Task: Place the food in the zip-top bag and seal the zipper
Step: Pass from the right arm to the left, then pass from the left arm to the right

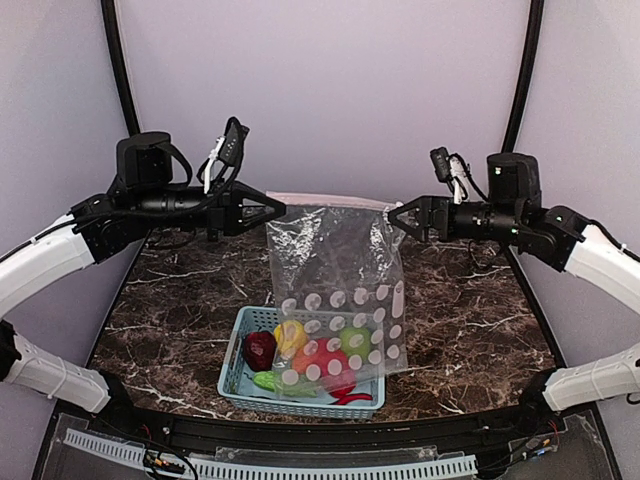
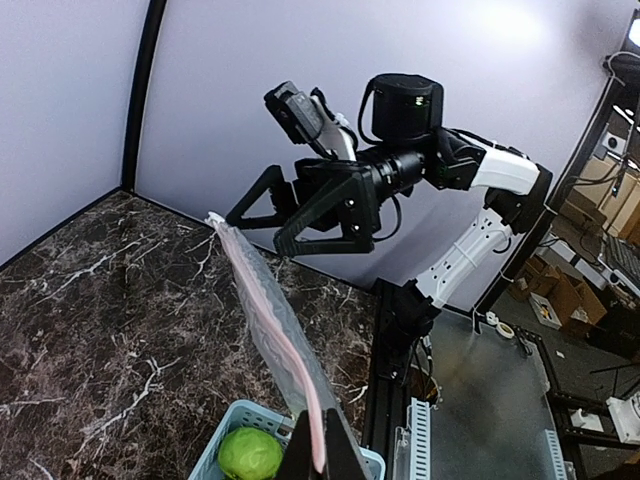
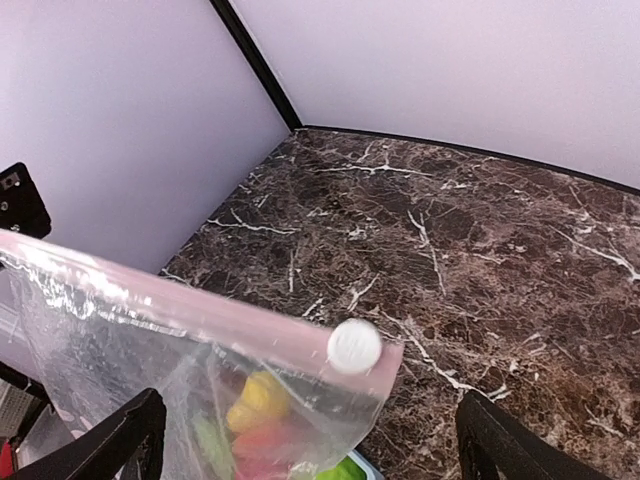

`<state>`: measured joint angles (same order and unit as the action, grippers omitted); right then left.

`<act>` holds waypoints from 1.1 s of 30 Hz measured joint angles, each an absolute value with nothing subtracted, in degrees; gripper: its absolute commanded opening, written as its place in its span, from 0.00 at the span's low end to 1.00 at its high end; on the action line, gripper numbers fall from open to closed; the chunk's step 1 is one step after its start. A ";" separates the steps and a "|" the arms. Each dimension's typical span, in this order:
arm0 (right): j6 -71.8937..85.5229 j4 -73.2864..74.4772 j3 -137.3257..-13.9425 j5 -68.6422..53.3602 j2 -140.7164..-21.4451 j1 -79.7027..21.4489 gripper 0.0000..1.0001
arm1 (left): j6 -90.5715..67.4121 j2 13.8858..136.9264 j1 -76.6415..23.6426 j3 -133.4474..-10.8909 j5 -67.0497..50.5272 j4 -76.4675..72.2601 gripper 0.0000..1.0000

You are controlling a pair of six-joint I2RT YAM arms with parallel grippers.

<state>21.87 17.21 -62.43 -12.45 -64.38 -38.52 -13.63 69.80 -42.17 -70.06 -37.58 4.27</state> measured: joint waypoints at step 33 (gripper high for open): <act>29.17 4.84 -57.65 -47.03 -60.69 -31.86 0.00 | -7.16 63.68 -42.17 -68.90 -34.04 10.63 0.01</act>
